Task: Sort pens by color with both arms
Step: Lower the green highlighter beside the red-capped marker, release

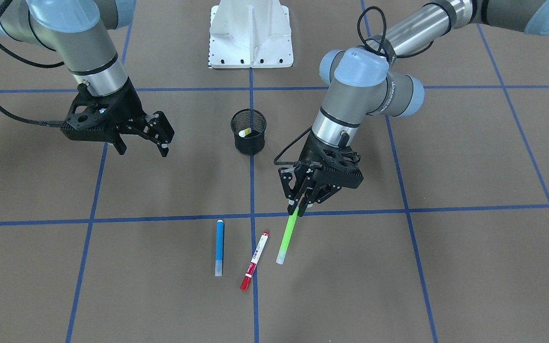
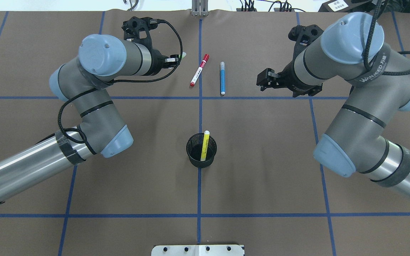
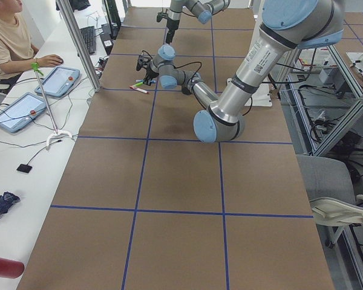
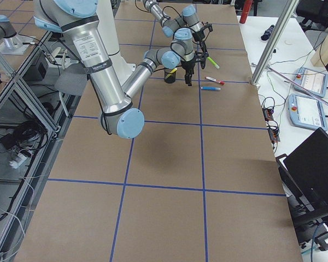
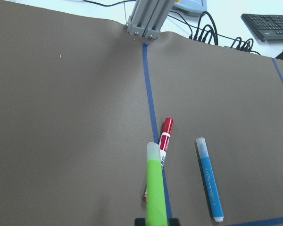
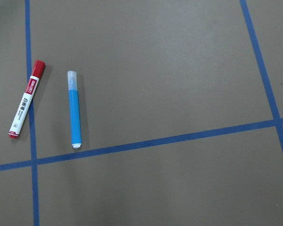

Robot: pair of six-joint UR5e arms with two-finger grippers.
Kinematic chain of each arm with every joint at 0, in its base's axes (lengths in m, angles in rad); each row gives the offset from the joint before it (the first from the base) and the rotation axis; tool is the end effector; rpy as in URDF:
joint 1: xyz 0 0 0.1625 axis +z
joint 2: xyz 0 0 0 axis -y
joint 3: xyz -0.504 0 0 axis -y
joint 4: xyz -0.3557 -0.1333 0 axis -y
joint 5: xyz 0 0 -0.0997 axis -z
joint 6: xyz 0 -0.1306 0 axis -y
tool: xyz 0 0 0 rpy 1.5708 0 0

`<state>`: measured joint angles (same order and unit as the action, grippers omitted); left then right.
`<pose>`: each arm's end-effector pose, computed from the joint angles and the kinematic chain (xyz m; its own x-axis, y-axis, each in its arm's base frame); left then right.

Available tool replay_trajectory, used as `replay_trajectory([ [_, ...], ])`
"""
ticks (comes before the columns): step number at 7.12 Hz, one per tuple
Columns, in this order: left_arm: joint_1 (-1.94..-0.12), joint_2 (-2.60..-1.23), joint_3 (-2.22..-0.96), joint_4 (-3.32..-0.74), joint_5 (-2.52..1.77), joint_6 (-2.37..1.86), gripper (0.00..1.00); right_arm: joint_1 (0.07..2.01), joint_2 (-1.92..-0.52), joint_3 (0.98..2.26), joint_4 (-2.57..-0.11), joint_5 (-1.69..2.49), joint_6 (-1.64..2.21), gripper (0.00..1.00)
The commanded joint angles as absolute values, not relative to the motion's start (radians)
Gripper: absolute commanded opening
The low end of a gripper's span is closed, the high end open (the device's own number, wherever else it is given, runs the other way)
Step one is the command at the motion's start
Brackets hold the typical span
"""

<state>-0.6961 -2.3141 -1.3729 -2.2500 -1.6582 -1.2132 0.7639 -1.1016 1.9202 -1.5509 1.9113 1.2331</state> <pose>0.5368 -0.6074 0.2994 0.4454 0.0822 -0.8915 0.4482 0.8415 0.3015 -0.3923 -0.5000 0.3605 0.6122 0.1539 0.7756 -0.2860 0.9576 0.0357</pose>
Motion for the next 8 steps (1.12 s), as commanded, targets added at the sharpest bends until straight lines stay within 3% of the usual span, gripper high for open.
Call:
replay_trajectory([
  [1,-0.692,-2.422,-1.138,-2.374,-1.590,-1.213,0.00,0.764,-1.101,1.919,-1.551,1.911,1.235,1.00],
  [2,-0.690,-2.475,-1.064,-2.379,-1.583,-1.213,0.00,0.762,-1.100,1.919,-1.551,1.911,1.236,1.00],
  [5,-0.672,-2.471,-1.057,-2.381,-1.574,-1.143,0.01,0.764,-1.100,1.914,-1.551,1.911,1.230,1.00],
  [6,-0.672,-2.470,-1.055,-2.381,-1.568,-1.135,0.25,0.764,-1.098,1.914,-1.551,1.911,1.232,1.00],
  [8,-0.672,-2.450,-1.060,-2.426,-1.569,-1.135,0.46,0.764,-1.100,1.914,-1.551,1.911,1.229,1.00],
])
